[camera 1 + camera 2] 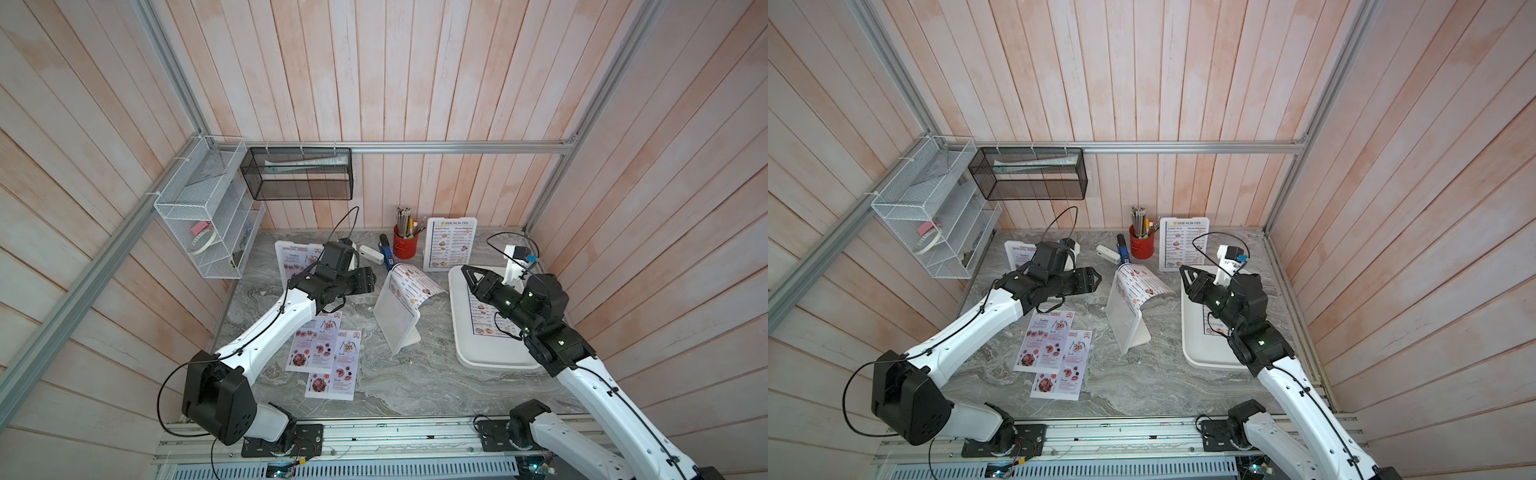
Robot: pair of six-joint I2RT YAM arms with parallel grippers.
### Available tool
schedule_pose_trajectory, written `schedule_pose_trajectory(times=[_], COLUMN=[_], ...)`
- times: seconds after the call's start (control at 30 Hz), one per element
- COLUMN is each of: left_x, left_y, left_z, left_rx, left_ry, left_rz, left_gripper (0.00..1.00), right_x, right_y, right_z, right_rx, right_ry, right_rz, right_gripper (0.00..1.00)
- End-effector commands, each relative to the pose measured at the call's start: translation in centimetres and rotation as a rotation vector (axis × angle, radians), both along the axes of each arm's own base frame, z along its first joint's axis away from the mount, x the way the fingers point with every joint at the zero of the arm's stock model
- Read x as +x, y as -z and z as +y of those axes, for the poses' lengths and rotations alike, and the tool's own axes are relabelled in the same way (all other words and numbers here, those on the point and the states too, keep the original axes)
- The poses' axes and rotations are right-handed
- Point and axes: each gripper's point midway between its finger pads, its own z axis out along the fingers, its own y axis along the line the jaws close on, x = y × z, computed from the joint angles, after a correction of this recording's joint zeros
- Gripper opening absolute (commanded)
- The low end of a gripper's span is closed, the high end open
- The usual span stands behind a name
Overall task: Replace the menus in the menu holders
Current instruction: Insert the menu into the menu holder.
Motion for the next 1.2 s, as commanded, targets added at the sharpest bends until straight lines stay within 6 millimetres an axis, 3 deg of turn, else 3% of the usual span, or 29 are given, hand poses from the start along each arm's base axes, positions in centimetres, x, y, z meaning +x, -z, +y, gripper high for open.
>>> schedule_pose_trajectory(times=[0.0,0.17,0.47,0.7,0.93,1.17], left_x=[0.5,0.5,0.5,0.6,0.5,0.6], left_y=[-1.2,-1.6,-1.5,-1.9,-1.8,-2.0], left_z=[-0.4,-0.4,-0.4,-0.5,-0.5,-0.5], left_rx=[-0.005,-0.011,-0.009,-0.011,-0.011,-0.01], left_ry=[0.023,0.022,0.027,0.03,0.032,0.03], left_rz=[-0.026,-0.035,-0.034,-0.042,-0.036,-0.041], left_gripper=[0.74,0.74,0.74,0.74,0.74,0.74], right_x=[-2.5,-1.8,-0.8,0.1,0.4,1.2], right_y=[3.2,3.9,7.3,6.6,8.0,8.2], right_z=[2.8,3.0,2.9,3.3,3.2,3.6], right_rx=[0.177,0.28,0.388,0.409,0.446,0.451], right_ry=[-0.156,-0.105,-0.039,-0.035,-0.009,-0.018], right_rz=[0.277,0.336,0.419,0.388,0.42,0.415], right_gripper=[0.42,0.46,0.51,0.53,0.54,0.55])
